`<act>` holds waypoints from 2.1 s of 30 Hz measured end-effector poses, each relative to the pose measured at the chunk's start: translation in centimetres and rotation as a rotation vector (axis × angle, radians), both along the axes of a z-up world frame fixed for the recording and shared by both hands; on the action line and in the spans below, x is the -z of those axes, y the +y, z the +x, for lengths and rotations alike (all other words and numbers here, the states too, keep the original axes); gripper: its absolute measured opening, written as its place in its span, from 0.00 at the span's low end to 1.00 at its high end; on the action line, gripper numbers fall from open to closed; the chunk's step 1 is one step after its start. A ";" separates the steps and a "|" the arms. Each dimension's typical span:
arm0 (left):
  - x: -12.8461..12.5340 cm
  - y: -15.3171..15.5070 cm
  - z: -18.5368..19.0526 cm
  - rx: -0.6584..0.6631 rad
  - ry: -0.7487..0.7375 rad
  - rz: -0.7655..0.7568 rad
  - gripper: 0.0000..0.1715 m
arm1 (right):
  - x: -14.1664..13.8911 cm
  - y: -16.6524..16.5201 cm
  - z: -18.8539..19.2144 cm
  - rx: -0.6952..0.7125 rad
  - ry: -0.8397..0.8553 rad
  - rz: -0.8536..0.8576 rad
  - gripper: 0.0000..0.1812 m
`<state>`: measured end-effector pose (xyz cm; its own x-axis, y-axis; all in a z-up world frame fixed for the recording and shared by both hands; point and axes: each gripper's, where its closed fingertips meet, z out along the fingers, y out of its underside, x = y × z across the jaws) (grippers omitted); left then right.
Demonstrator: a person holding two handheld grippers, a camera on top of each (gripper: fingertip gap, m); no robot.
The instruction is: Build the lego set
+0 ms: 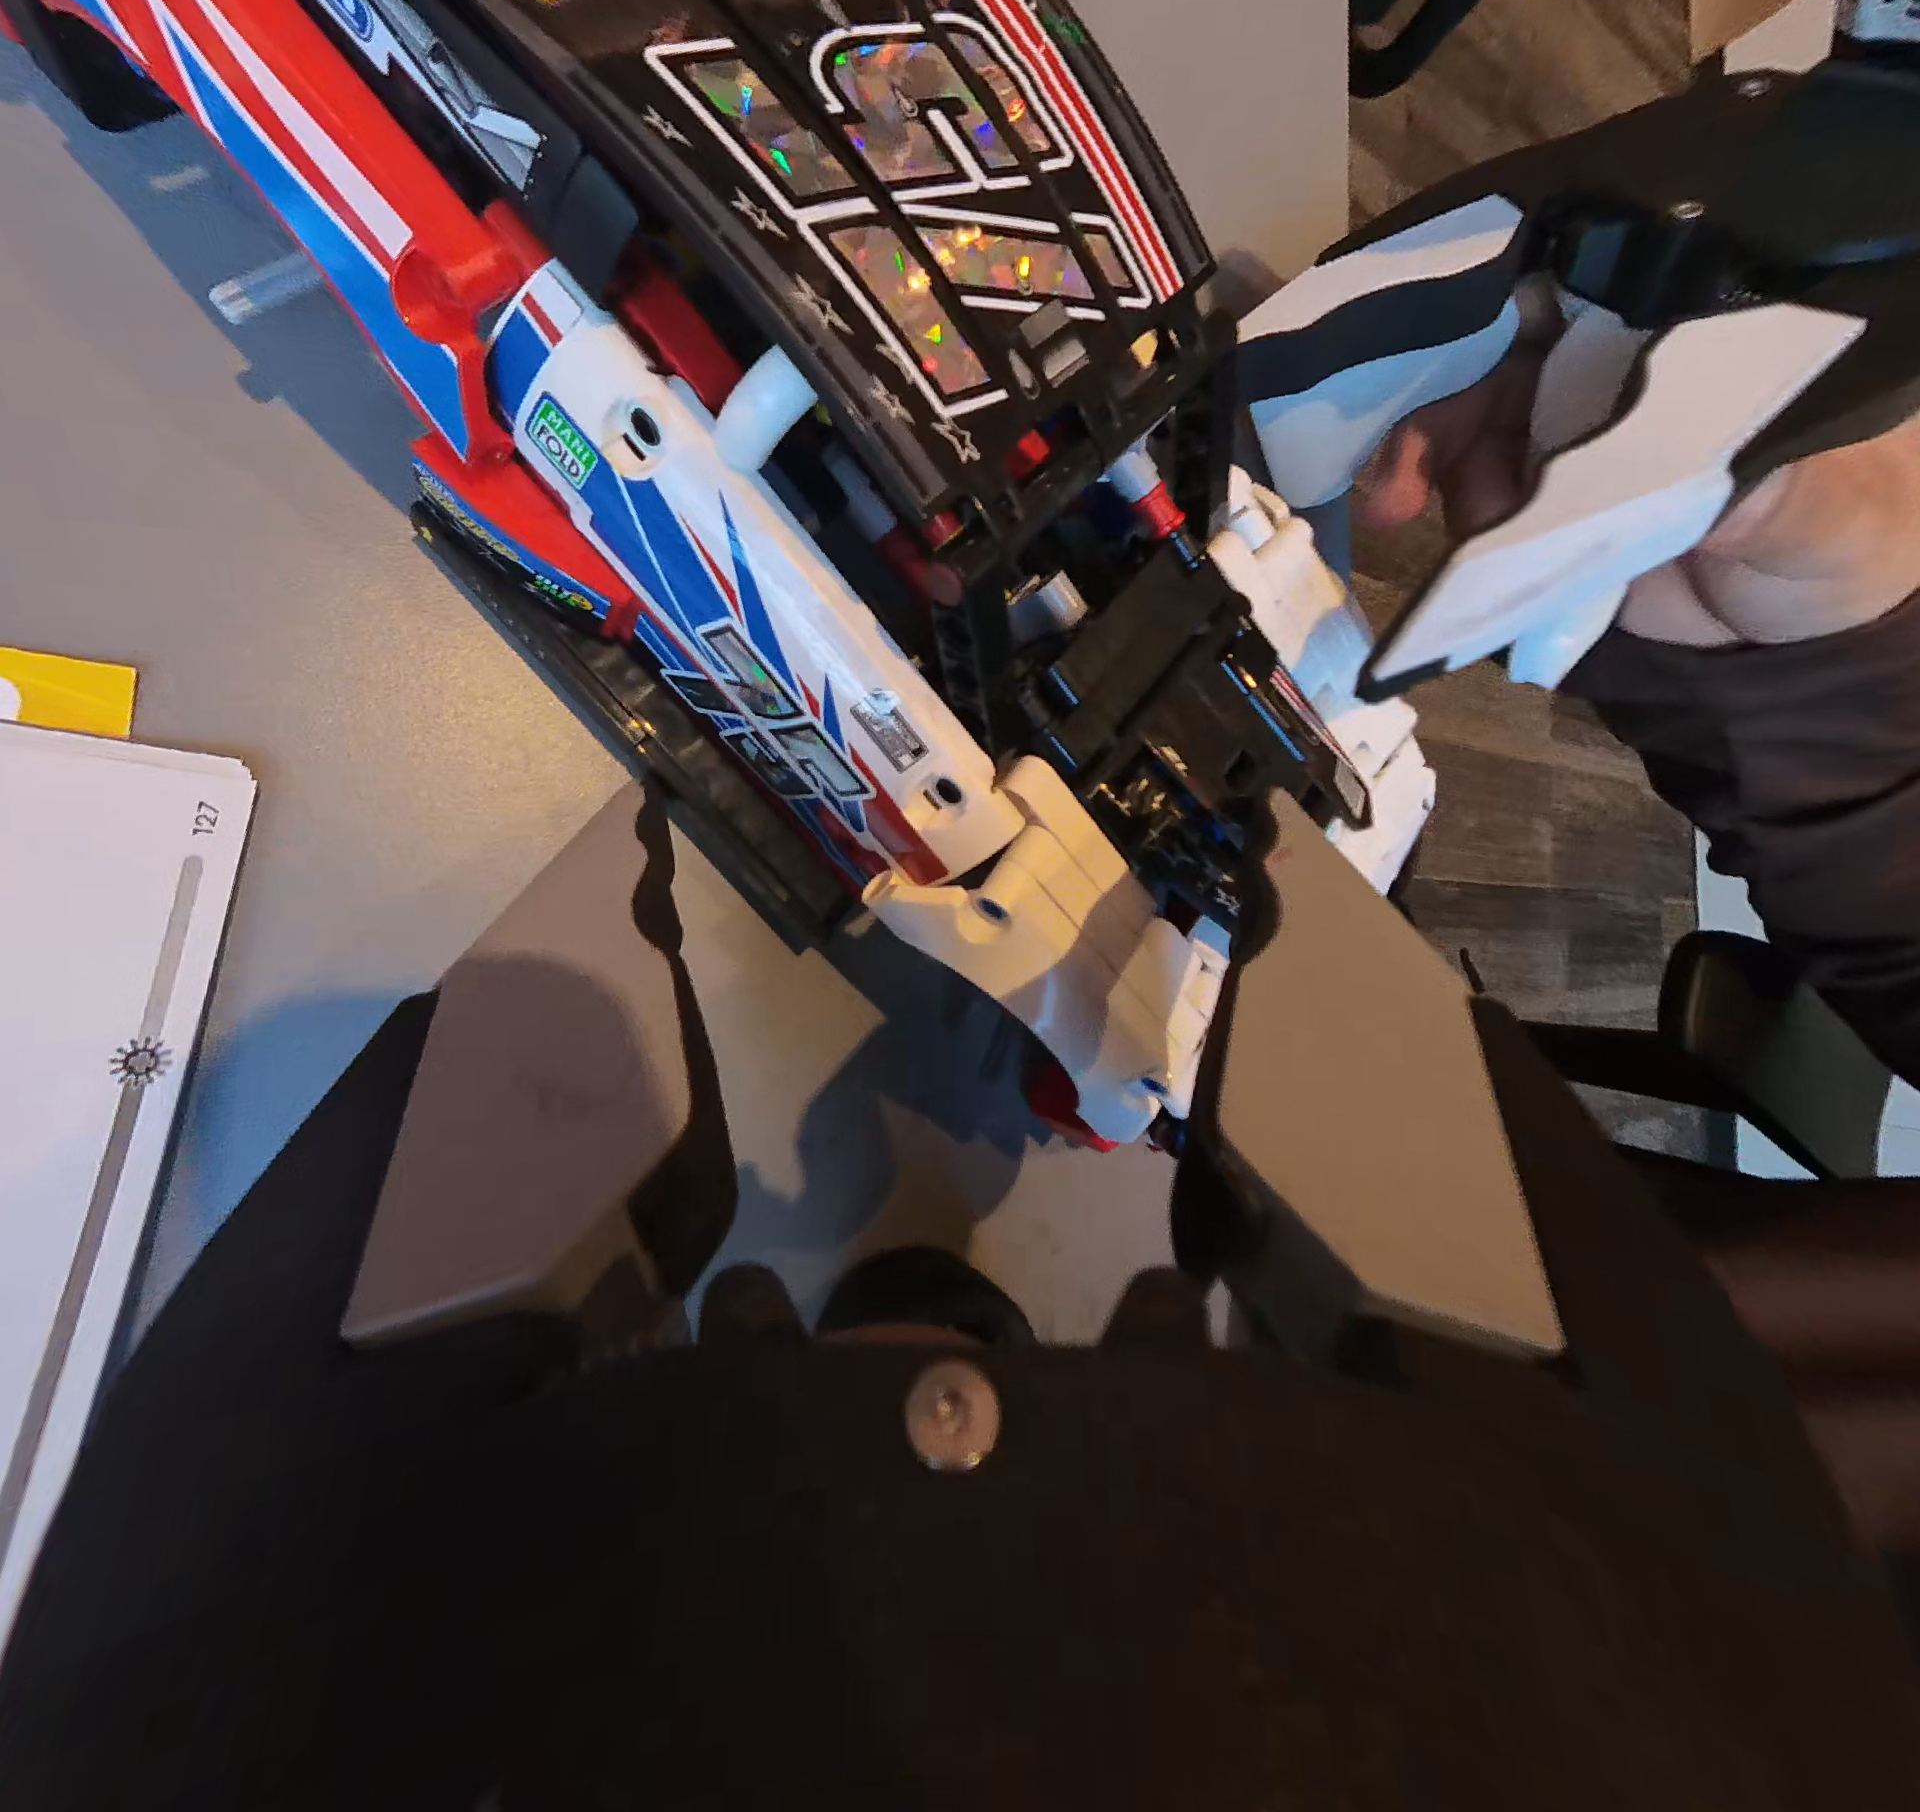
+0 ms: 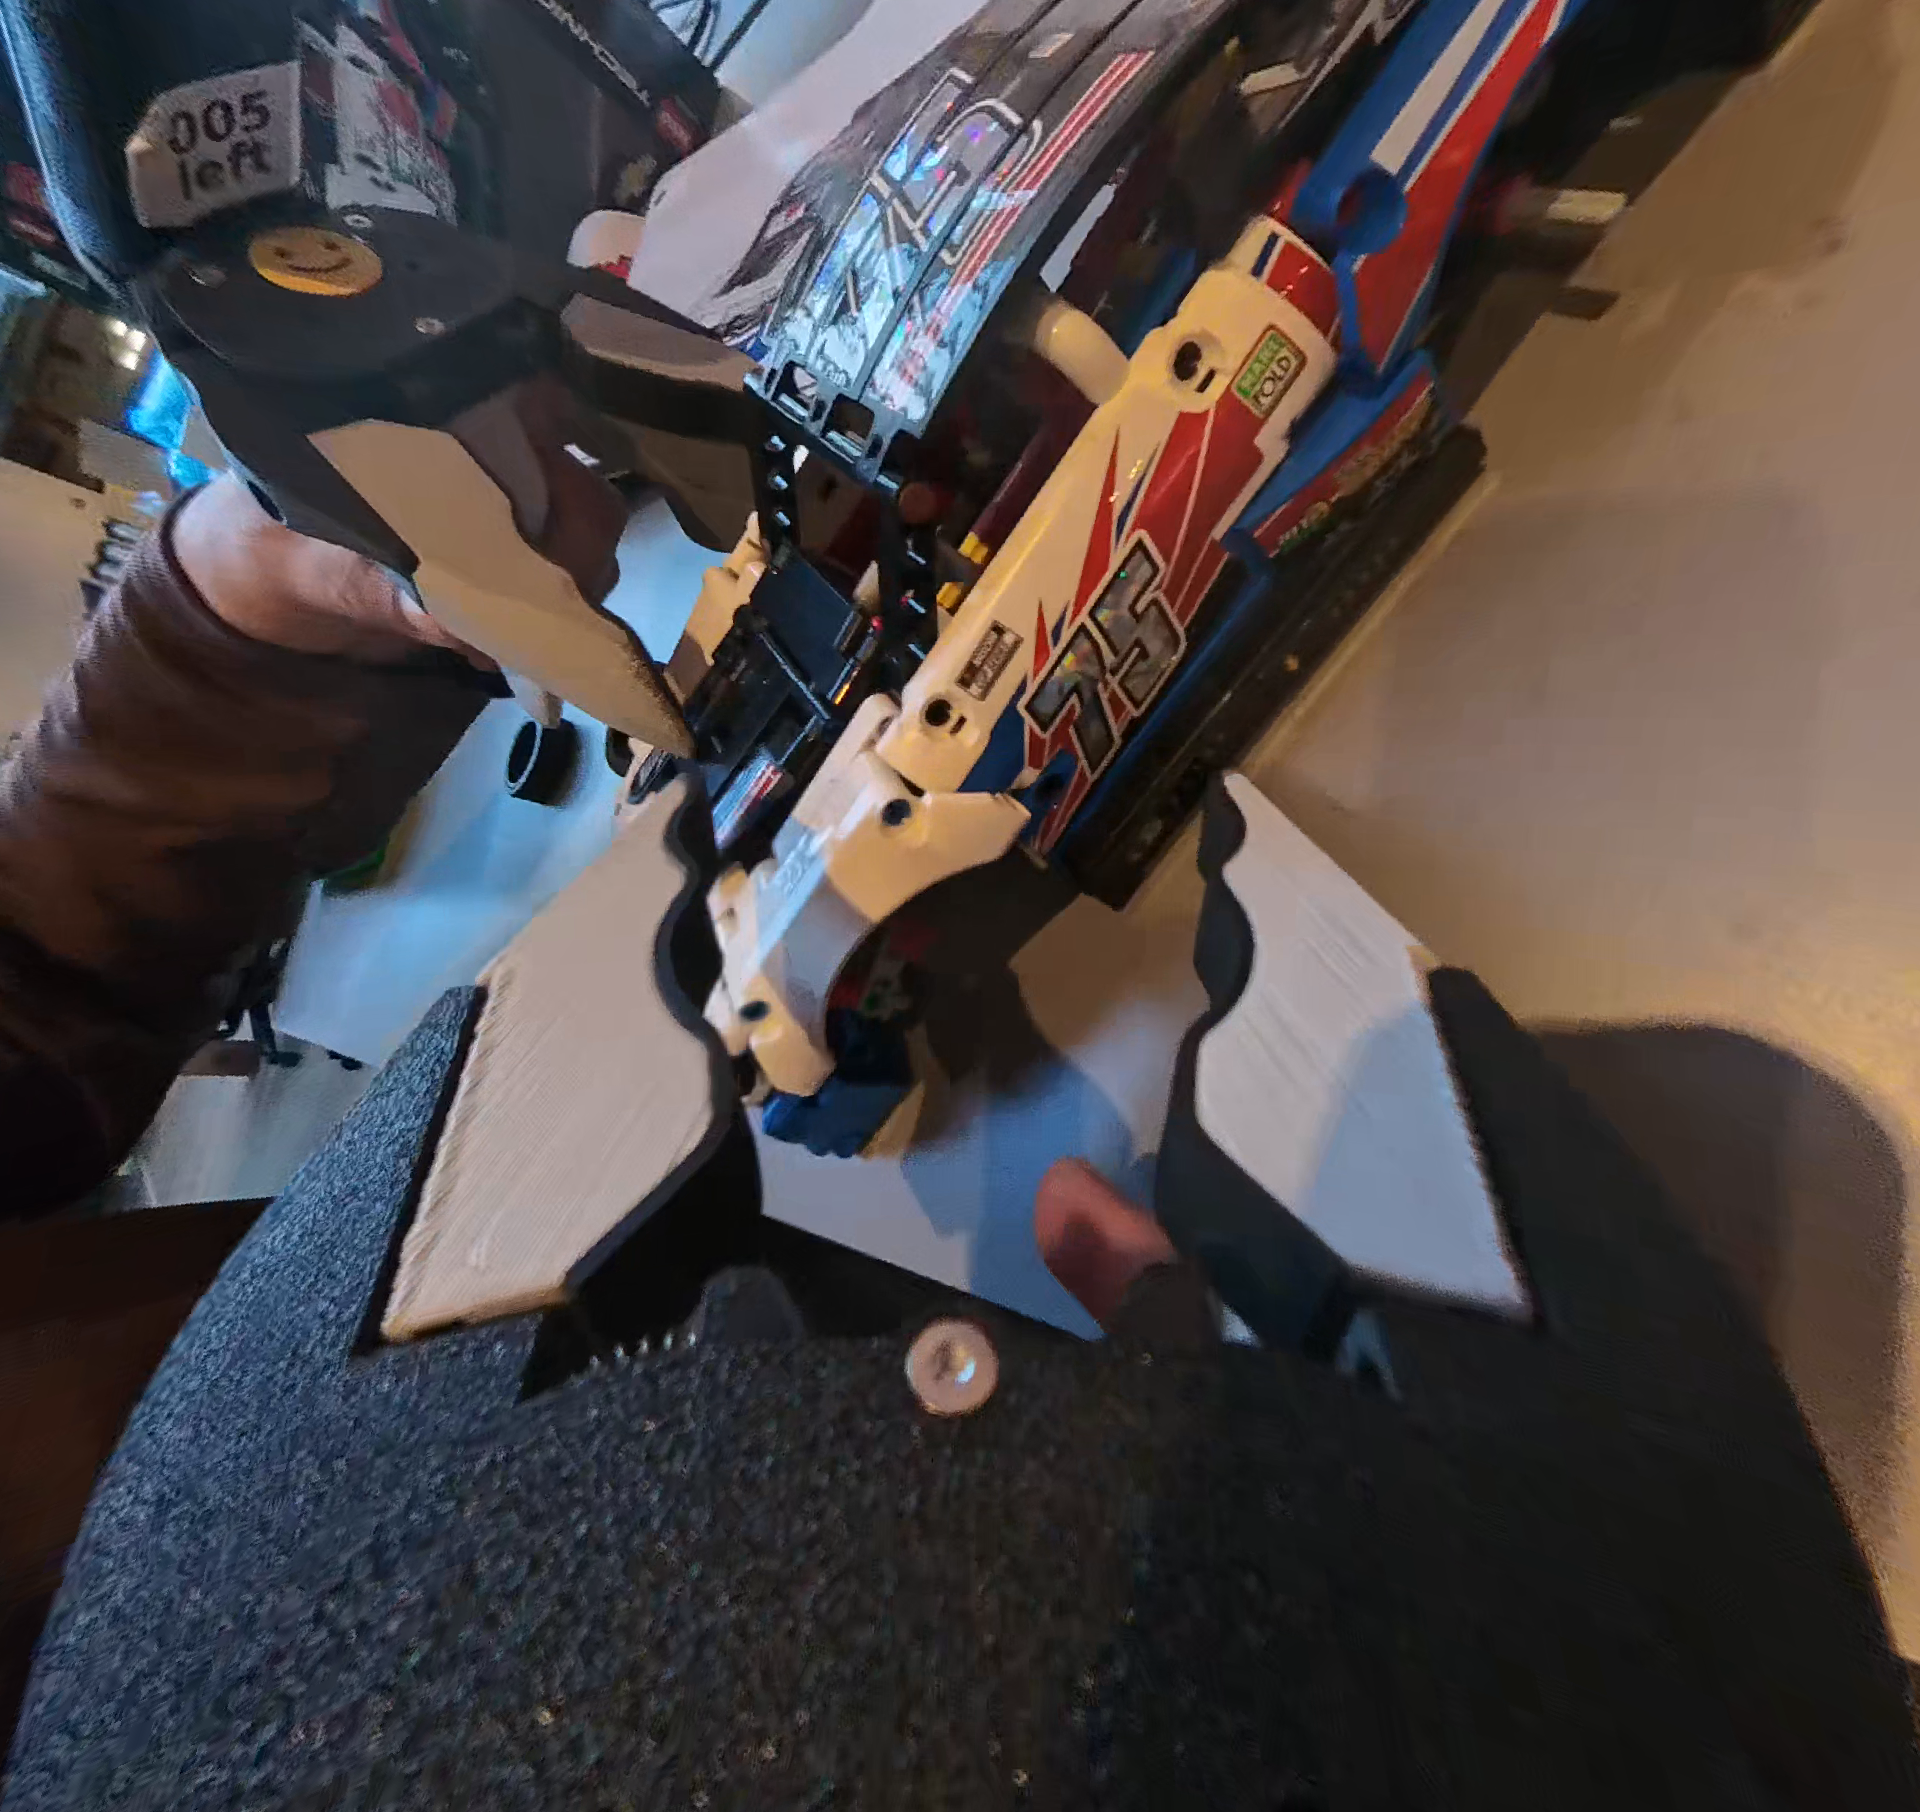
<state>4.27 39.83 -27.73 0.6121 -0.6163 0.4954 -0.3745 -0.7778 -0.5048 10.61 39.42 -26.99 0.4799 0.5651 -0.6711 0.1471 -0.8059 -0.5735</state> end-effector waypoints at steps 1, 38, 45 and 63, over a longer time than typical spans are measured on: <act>0.0 0.0 0.0 -0.006 -0.002 0.006 0.62 | 0.0 -0.1 0.0 -0.005 -0.009 0.003 0.50; -1.3 -15.6 -18.0 0.093 0.472 0.256 0.26 | 0.0 -1.0 1.0 -0.059 0.038 0.057 0.40; 2.4 -16.2 -18.3 0.102 0.490 0.246 0.27 | 0.0 -1.2 1.0 -0.058 0.035 0.055 0.39; 0.9 -25.9 -31.2 -0.181 0.687 0.085 0.28 | 0.1 -1.2 1.1 -0.087 0.051 0.055 0.39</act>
<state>-26.88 13.90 -28.61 0.8650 -0.4946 -0.0840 -0.4980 -0.8262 -0.2634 11.73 38.24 -27.13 0.3937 0.6395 -0.6603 0.1850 -0.7587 -0.6246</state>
